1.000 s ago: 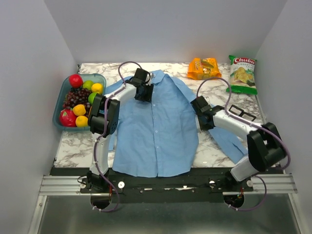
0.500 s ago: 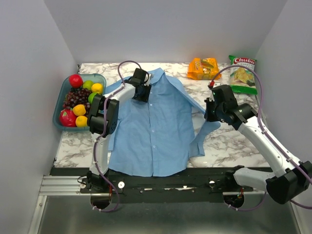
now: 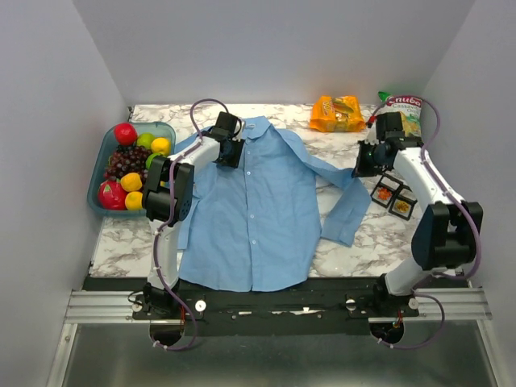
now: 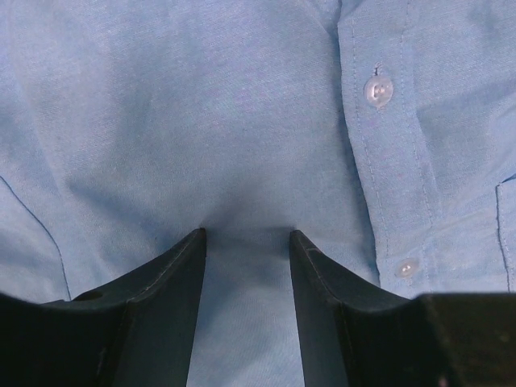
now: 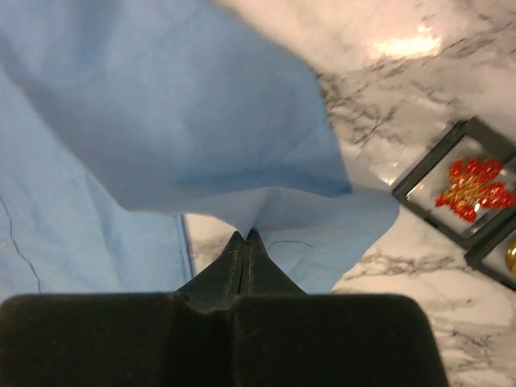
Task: Pin the brooch onto the clothing
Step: Flatten out the clothes at the center of the board.
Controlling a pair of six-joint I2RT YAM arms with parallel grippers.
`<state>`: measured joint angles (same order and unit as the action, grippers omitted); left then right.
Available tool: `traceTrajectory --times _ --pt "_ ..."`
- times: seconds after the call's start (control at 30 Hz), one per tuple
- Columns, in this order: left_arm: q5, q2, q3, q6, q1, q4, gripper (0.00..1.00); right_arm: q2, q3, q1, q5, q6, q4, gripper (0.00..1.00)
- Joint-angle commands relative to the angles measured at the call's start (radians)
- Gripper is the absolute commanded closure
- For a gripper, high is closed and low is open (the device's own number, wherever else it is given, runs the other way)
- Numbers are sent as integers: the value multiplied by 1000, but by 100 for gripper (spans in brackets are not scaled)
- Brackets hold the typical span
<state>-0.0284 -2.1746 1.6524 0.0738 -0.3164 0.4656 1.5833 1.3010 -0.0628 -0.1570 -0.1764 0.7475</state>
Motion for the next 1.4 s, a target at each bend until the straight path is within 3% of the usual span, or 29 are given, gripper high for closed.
traceTrajectory --times 0.0,0.23,0.57,0.73,1.07,1.1,1.23,1.27,1.37 --pt "-54 15 -19 -28 7 44 46 131 137 98 -65 35 -28 99" --pt "-79 7 -20 -42 7 47 46 354 373 204 -128 -14 -39 99" --pt "-94 10 -20 -63 8 51 46 593 622 264 -135 -78 -34 99" --pt "-105 15 -16 -69 8 59 46 636 687 287 -118 -112 -34 99" --pt "-108 58 -6 -69 -6 70 43 584 646 294 -36 -147 -91 99" --pt "-97 71 -6 -69 -10 70 42 583 644 293 -58 -146 -91 94" --pt "-53 116 -3 -85 -38 62 25 509 565 279 -111 -130 -112 39" --pt "-45 125 -2 -85 -50 61 19 460 540 271 -105 -118 -125 34" --pt "-30 168 0 -78 -69 54 13 387 449 232 -52 -72 -149 26"
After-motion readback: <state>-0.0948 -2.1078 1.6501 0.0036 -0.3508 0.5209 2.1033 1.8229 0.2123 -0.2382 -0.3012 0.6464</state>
